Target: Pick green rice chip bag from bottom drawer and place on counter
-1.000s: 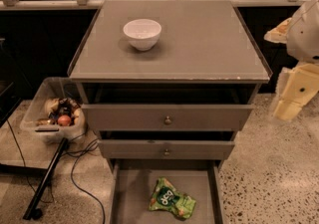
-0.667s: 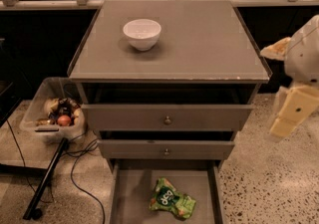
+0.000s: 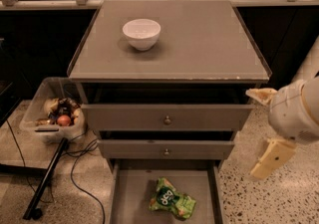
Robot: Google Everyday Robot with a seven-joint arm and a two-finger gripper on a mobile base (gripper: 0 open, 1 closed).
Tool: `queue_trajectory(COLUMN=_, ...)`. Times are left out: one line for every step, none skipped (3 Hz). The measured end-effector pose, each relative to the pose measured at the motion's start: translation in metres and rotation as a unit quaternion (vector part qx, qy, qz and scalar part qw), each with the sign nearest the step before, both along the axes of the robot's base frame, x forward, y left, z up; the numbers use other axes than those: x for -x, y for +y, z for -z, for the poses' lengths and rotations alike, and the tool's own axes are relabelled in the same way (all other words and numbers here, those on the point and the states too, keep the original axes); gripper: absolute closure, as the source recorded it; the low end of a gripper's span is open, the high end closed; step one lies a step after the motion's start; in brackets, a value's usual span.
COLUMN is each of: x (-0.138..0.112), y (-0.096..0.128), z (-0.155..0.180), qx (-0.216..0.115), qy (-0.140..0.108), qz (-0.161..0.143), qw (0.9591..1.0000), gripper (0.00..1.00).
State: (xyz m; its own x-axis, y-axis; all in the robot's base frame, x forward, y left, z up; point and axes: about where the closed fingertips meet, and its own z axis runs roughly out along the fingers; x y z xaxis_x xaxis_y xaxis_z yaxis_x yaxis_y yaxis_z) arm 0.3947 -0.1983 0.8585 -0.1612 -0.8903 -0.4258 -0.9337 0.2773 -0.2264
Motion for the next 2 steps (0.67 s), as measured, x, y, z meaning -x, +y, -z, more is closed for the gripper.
queue_trajectory(x=0.0007, y=0.0048, z=0.0507, qx=0.000, qy=-0.010, qz=0.012, qw=0.9999, gripper=0.00)
queue_trajectory(x=-0.0081, y=0.0038, z=0.0541, qx=0.000, qy=-0.030, qz=0.023, qw=0.9993, gripper=0.00)
